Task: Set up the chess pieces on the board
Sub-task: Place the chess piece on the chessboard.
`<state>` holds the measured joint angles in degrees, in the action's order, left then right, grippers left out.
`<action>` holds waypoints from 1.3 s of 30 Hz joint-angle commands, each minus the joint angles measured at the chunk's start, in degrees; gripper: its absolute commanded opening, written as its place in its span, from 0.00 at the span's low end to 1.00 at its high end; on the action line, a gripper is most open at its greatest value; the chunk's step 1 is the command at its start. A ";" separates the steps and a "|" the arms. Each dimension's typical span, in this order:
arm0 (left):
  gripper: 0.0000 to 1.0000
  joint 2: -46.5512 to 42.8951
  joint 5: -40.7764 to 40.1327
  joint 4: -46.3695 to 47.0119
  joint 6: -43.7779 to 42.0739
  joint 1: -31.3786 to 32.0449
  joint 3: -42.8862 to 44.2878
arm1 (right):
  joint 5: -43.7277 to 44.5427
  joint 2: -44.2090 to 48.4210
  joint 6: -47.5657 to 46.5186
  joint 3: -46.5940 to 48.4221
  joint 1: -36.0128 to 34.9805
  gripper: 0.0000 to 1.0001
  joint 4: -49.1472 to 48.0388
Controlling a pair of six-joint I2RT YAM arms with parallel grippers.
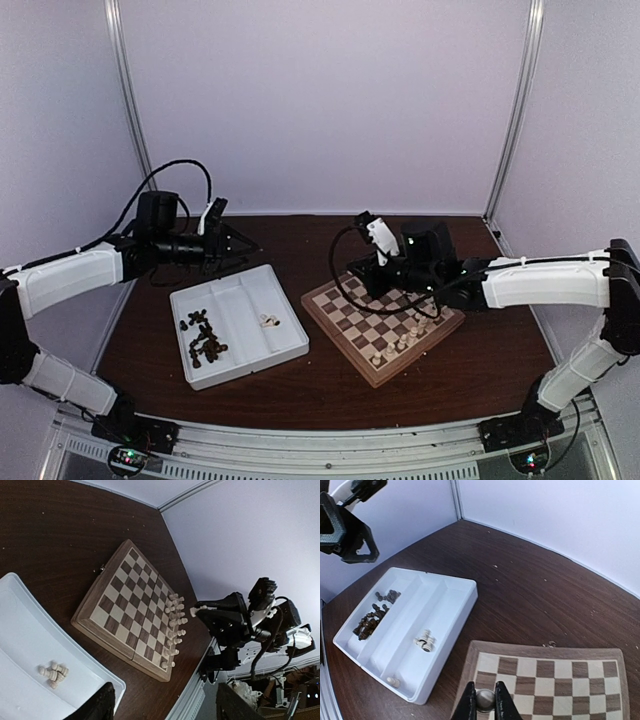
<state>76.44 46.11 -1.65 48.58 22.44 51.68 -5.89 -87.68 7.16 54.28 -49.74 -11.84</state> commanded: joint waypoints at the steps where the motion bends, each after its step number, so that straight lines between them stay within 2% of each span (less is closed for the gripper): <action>1: 0.69 -2.02 -5.50 -9.93 -11.98 -0.08 1.75 | 2.18 4.80 -1.54 -2.33 2.93 0.05 11.86; 6: 0.69 -1.58 -6.17 -10.48 -13.12 0.77 1.19 | 0.65 2.62 -0.45 -1.54 6.38 0.06 18.54; 21: 0.69 -3.75 -8.76 -14.81 -16.51 2.35 0.26 | -1.65 -17.58 0.00 12.67 7.00 0.09 22.22; 24: 0.69 -3.85 -8.93 -15.31 -16.97 2.35 0.18 | -1.17 -18.58 -0.64 13.60 6.96 0.14 23.66; 30: 0.69 -2.78 -9.16 -15.22 -17.15 2.35 0.31 | 0.53 -19.36 -1.44 13.54 6.97 0.16 25.46; 37: 0.68 -1.32 -8.94 -15.27 -17.76 2.35 1.05 | 0.74 -18.45 -1.04 13.24 6.94 0.30 25.96; 39: 0.68 -1.14 -8.97 -15.57 -18.02 2.35 1.35 | 0.51 -17.67 -0.83 13.54 6.94 0.30 26.48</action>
<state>74.61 37.39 -17.98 32.08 24.49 52.03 -6.37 -106.41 6.04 66.52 -42.94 13.19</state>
